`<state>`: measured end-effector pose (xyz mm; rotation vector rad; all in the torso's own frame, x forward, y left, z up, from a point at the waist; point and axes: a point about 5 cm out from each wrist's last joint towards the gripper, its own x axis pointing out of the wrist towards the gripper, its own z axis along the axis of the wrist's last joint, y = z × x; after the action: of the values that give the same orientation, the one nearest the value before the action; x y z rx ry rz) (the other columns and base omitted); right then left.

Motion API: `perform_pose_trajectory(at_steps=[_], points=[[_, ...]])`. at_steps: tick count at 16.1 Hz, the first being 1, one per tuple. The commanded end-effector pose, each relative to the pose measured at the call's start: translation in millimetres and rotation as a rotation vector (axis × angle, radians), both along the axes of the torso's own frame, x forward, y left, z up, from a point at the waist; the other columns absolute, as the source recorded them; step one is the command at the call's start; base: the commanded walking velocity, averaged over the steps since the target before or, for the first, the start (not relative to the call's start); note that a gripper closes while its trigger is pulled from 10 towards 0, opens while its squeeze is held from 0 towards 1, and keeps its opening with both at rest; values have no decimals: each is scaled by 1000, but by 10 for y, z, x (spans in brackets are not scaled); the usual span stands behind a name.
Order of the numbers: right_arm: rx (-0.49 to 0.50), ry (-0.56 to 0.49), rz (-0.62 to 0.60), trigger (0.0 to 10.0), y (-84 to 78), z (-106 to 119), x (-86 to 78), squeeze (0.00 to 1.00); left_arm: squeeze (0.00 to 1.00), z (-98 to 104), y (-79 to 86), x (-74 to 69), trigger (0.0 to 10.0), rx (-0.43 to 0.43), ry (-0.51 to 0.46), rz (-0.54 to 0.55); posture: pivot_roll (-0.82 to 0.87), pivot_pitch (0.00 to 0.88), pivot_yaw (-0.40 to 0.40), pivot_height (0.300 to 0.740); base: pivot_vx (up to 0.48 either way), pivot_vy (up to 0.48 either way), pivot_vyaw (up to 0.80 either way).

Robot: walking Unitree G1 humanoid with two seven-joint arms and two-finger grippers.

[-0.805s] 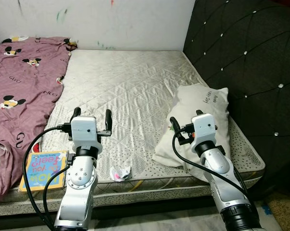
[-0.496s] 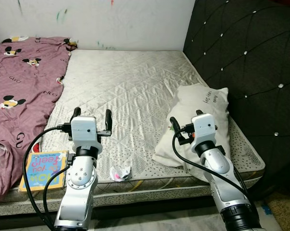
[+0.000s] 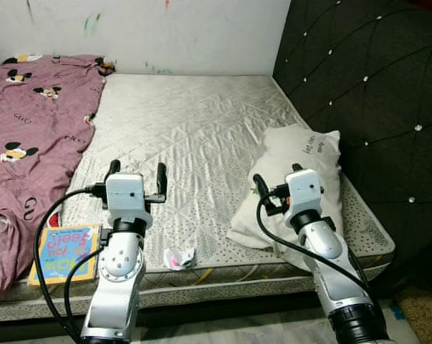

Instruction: Clean up the room

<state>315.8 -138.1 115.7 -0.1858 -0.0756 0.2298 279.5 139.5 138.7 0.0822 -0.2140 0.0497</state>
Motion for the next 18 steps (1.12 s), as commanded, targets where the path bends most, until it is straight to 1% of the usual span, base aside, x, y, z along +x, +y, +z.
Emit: perform_pose_trajectory(at_steps=[1, 5, 6, 8, 10, 12, 13, 14, 17, 18], points=[[330, 139, 9, 10000, 98, 228, 34, 0, 0, 150, 214, -334, 10000, -34, 44, 90, 22, 64, -77, 740, 0, 0, 0], [330, 139, 9, 10000, 98, 228, 34, 0, 0, 150, 214, -334, 10000, -34, 44, 90, 22, 64, -77, 740, 0, 0, 0], [328, 130, 3, 10000, 99, 163, -27, 0, 0, 131, 241, -363, 10000, -11, 49, 72, 63, 127, -108, 740, 0, 0, 0], [327, 129, -14, 10000, 108, 57, -126, 0, 0, 117, 265, -417, 10000, 7, 52, 64, 59, 128, -107, 740, 0, 0, 0], [317, 128, -21, 10000, 50, 72, -95, 0, 0, 80, 201, -442, 10000, -10, 64, 59, 53, 134, -111, 740, 0, 0, 0], [331, 167, -33, 10000, 10, 98, -103, 0, 0, 91, 179, -505, 10000, -22, 100, 59, 52, 134, -111, 740, 0, 0, 0], [324, 173, -39, 10000, -7, 96, -109, 0, 0, 68, 165, -528, 10000, -27, 110, 59, 44, 142, -111, 740, 0, 0, -444], [323, 176, -44, 10000, -15, 88, -119, 0, 0, 57, 159, -533, 10000, -29, 115, 57, 44, 142, -111, 740, 0, 0, -563], [322, 179, -55, 10000, -32, 70, -169, 0, 0, 92, 140, -520, 10000, -7, 96, 65, 33, 152, -100, 740, 0, 0, 0], [325, 188, -71, 10000, -51, 58, -186, 0, 0, 96, 131, -509, 10000, -21, 105, 51, 31, 154, -97, 740, 0, 0, 0]])
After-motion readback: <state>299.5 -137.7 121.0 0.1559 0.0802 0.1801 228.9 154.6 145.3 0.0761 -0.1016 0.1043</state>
